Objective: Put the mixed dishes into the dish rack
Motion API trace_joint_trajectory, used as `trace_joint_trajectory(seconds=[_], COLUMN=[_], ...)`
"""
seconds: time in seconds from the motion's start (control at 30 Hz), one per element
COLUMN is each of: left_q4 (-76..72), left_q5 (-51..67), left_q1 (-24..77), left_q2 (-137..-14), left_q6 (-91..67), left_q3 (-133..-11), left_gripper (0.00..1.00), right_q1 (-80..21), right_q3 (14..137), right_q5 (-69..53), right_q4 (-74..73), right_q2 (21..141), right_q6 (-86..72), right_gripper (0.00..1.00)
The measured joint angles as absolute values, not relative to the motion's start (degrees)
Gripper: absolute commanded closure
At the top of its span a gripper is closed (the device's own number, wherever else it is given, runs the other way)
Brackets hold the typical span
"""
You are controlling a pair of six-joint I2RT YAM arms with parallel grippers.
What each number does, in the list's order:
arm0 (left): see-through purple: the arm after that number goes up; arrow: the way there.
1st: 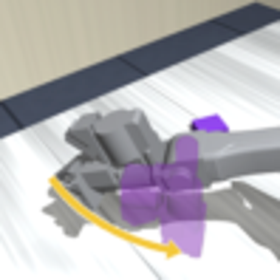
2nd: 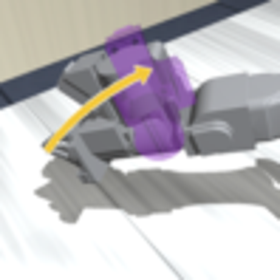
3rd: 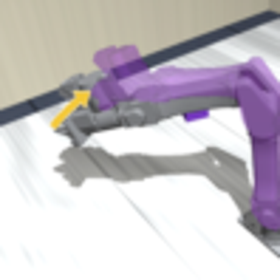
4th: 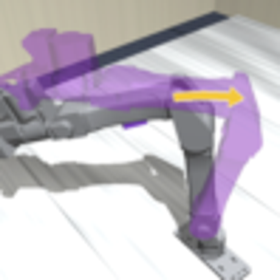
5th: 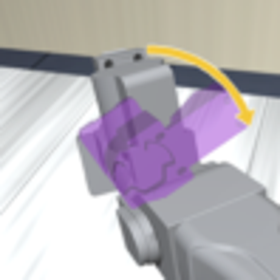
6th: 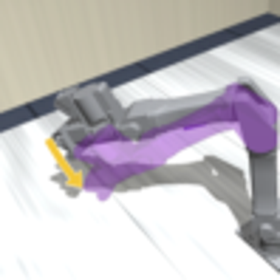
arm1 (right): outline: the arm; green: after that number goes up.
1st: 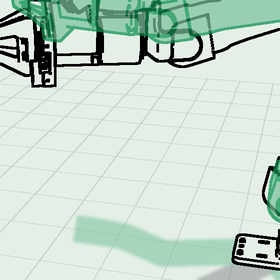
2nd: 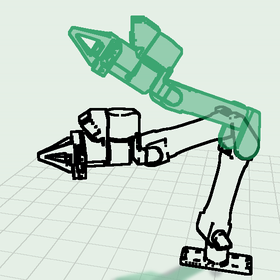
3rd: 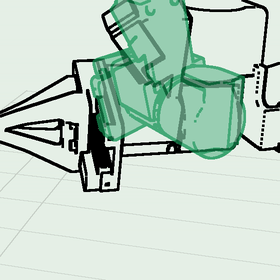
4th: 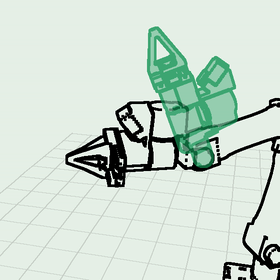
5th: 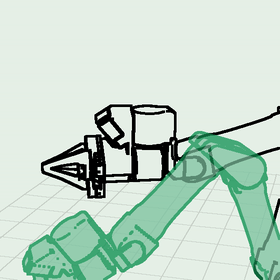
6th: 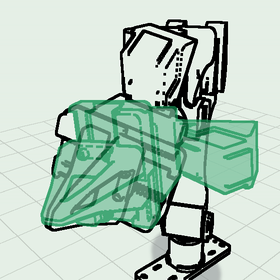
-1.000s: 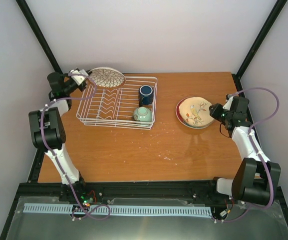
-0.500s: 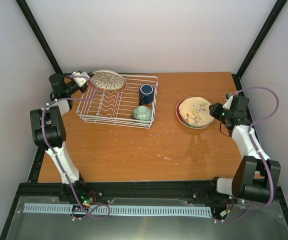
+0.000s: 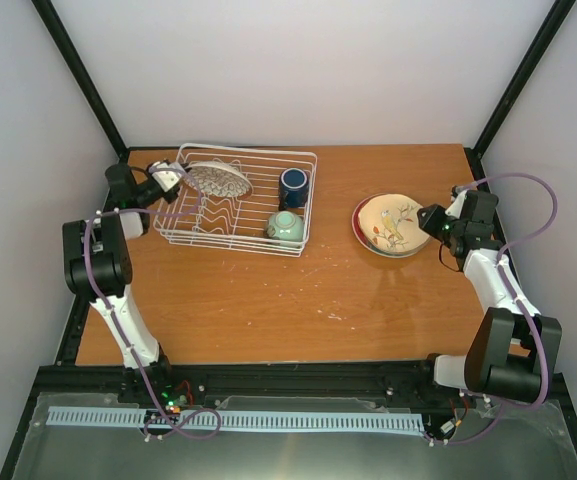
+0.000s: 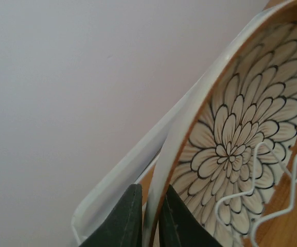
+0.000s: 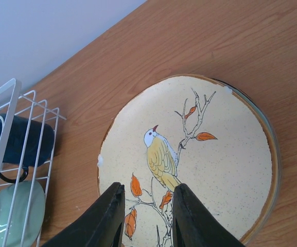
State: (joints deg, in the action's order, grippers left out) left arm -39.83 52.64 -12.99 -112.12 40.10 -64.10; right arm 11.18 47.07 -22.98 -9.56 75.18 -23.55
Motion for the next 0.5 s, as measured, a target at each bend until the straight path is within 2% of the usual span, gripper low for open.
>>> trace_joint_trajectory(seconds=[0.3, 0.47, 0.5], left_q4=[-39.42, -39.42, -39.4], left_q5=[50.7, 50.39, 50.33], left_q1=[-12.82, -12.69, -12.6], left_q2=[-112.12, -112.12, -112.12], left_q6=[39.97, 39.57, 39.44], left_q3=[-62.96, -63.0, -63.09], left_gripper=[0.63, 0.42, 0.4], right_q1=[11.18, 11.18, 11.18], right_q3=[46.39, 45.93, 45.76], right_q5=[-23.18, -23.38, -23.4], right_q4=[-9.17, -8.84, -8.78], right_q2=[75.18, 75.16, 75.16], right_q6=[-23.57, -23.62, -23.62], right_gripper=[0.75, 0.75, 0.75])
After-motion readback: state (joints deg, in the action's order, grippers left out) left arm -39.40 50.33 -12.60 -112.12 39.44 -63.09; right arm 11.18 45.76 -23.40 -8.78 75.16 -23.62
